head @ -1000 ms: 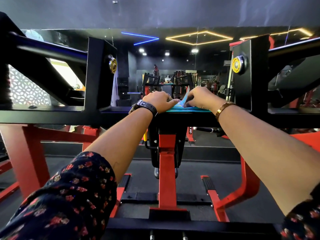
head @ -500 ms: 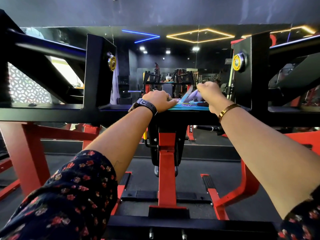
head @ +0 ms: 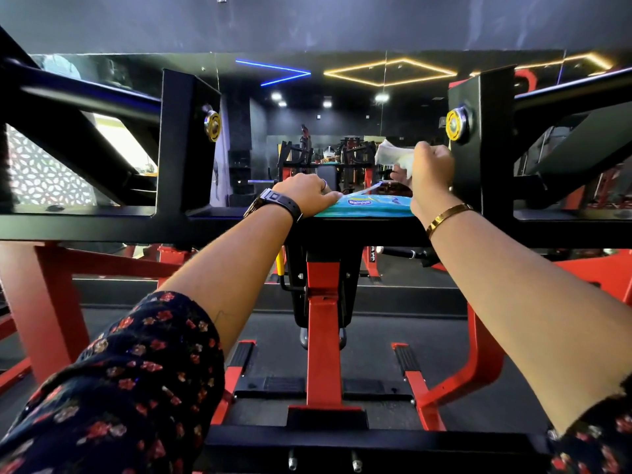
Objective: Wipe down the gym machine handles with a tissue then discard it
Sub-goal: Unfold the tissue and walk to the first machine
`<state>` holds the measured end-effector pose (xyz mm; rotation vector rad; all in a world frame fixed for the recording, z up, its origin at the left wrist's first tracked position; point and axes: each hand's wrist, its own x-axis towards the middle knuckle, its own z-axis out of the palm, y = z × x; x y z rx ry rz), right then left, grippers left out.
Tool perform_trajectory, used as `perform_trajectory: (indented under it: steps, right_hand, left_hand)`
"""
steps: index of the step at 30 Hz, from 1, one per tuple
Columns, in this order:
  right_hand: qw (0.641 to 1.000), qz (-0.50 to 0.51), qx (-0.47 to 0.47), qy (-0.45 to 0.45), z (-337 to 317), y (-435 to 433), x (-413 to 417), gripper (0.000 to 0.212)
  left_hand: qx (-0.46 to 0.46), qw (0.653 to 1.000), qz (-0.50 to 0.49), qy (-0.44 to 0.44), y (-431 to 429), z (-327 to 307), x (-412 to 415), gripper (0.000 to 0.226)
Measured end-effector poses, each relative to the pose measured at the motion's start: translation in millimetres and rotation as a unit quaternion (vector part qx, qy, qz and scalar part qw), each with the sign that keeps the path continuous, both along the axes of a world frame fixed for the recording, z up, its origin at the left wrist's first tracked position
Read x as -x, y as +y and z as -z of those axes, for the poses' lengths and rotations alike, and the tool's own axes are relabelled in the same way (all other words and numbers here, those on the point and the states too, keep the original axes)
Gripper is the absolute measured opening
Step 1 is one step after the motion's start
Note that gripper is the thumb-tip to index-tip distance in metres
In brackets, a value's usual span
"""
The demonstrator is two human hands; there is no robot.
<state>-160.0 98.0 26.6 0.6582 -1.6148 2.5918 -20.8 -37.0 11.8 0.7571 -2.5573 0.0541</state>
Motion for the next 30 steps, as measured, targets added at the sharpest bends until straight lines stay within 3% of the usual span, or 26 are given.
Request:
perform_trajectory:
  steps: [6,10,12,15,21,27,30]
  right_hand:
    - [0.998,-0.058,-0.028,0.025,-1,0,-7,0.013]
    - [0.988,-0.143,-0.028,0.042,1,-2,-15,0.016]
    - [0.984,-0.169,-0.029,0.043,2,-4,-23,0.018]
    - [0.975,-0.217,-0.009,0.040,1,-8,-39,0.018]
    - [0.963,-0.261,-0.014,0.058,4,-15,-69,0.013]
    - [0.937,-0.296,-0.043,0.183,17,-24,-97,0.006]
    - [0.940,-0.295,-0.047,0.163,22,-34,-115,0.010]
  left_hand:
    - [-0.022,1.000,0.003,0.022,7,-1,-3,0.047]
    - [-0.131,0.975,0.063,0.166,10,-1,-3,0.060]
    - [-0.137,0.960,0.087,0.229,15,-1,-6,0.067]
    - [-0.036,0.969,0.076,0.231,18,-2,-14,0.055]
    - [-0.116,0.913,0.111,0.374,7,-1,-33,0.022]
    - [-0.169,0.884,0.093,0.426,1,4,-66,0.012]
    - [-0.195,0.868,0.098,0.445,0,10,-87,0.014]
